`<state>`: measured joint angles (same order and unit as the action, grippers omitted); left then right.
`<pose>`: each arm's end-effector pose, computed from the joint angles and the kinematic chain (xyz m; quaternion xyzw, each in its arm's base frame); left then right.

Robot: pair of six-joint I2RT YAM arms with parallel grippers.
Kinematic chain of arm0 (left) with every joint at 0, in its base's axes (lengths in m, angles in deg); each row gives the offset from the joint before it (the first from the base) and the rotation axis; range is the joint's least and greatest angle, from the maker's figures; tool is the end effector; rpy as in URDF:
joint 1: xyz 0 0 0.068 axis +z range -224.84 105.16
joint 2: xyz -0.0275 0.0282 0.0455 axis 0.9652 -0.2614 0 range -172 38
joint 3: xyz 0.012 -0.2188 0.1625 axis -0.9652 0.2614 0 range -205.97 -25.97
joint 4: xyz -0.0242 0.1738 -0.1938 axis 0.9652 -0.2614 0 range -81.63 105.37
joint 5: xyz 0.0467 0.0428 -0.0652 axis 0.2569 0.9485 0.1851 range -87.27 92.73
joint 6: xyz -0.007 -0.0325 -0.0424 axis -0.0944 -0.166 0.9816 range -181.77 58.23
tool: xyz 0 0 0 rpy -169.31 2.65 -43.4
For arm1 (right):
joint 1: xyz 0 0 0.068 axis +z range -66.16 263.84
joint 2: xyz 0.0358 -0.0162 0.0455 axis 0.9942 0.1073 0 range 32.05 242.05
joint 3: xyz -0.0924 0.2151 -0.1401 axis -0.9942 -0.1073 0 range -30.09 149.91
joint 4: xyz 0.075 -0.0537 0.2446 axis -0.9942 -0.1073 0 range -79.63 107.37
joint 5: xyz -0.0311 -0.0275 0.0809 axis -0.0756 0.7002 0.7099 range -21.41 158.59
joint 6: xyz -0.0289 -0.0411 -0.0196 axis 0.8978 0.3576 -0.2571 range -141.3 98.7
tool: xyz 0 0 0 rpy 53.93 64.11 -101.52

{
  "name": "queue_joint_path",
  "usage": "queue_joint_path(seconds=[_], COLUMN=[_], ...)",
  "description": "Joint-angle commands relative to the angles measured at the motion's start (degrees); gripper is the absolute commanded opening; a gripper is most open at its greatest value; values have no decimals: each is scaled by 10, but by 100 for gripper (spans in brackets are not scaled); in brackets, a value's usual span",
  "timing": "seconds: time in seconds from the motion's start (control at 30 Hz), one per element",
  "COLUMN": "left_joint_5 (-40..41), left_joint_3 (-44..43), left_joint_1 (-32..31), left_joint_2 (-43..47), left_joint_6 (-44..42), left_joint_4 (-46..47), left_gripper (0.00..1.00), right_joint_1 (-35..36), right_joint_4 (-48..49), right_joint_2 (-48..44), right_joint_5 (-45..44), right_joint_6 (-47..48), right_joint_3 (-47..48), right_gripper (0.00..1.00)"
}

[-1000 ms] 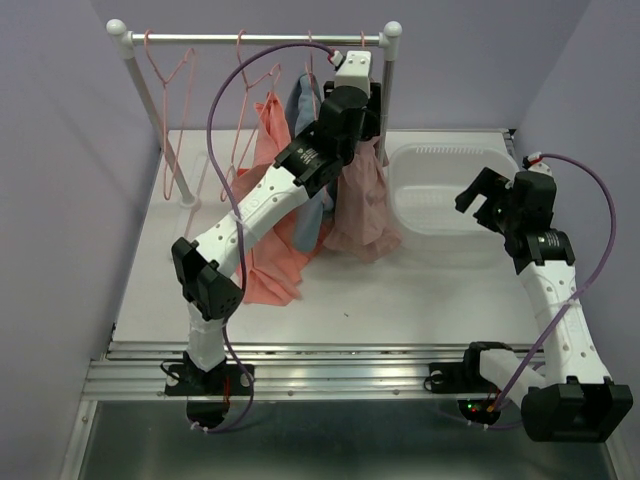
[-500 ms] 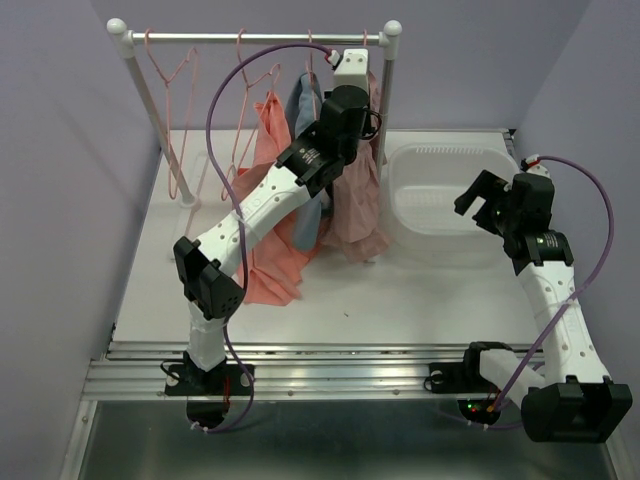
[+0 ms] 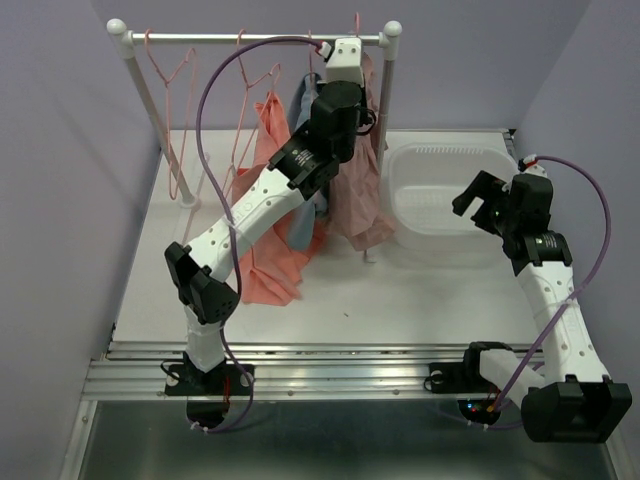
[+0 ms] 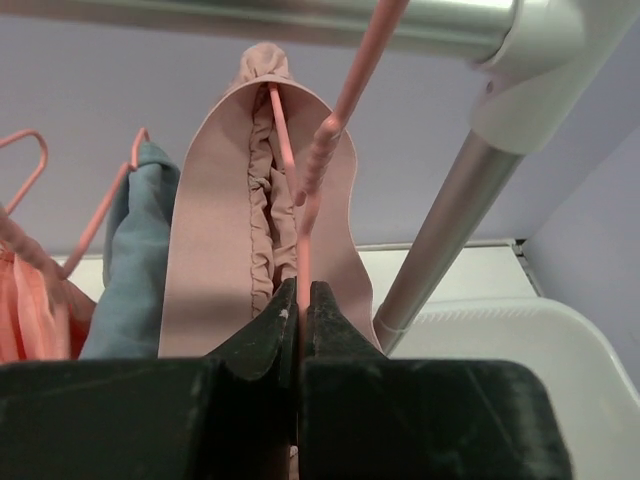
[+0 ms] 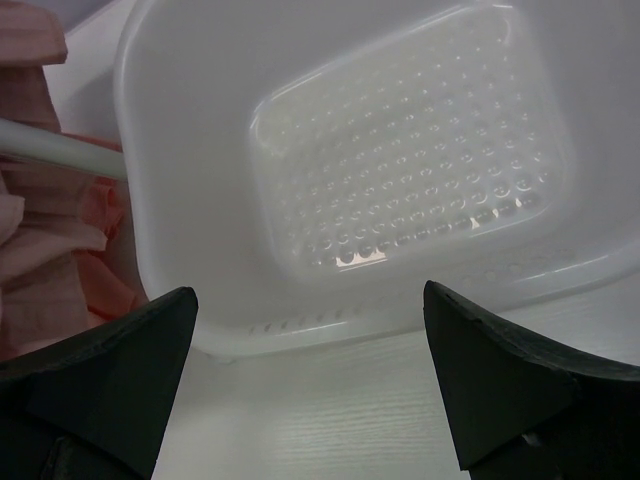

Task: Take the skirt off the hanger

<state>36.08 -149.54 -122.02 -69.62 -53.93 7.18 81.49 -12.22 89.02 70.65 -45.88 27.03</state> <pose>0.3010 -0.2960 0.5042 0.0085 0.6659 -0.1659 0.7273 0.2162 -0.0076 0.3416 0.1922 0.8418 0.1124 0.4917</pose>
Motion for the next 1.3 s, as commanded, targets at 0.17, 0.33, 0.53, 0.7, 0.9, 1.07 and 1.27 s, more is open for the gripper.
queue_joint_path(seconds=[0.17,0.33,0.53,0.7,0.9,1.07,1.27], left_joint_5=[52,49,35,31,24,20,-39], left_joint_3=[53,124,227,335,473,532,598], left_joint_1=[-23,-30,-36,-53,-76,-79,-79], left_joint_2=[103,136,190,252,346,375,405], left_joint_6=[-17,2,27,75,130,172,212], left_joint_4=[97,108,136,154,187,184,179], left_gripper=[0,0,0,0,0,0,0], right_joint_1=[-4,-4,-4,-4,9,160,300], right_joint_4=[27,29,34,63,111,138,195], right_joint_2=[-9,-7,-9,-50,-62,-53,-26], right_joint_5=[20,33,92,173,343,332,337], right_joint_6=[8,9,29,46,52,80,156], right_joint_3=[-4,-4,-3,-14,-33,-50,-48], right_gripper=[100,100,100,100,100,100,100])
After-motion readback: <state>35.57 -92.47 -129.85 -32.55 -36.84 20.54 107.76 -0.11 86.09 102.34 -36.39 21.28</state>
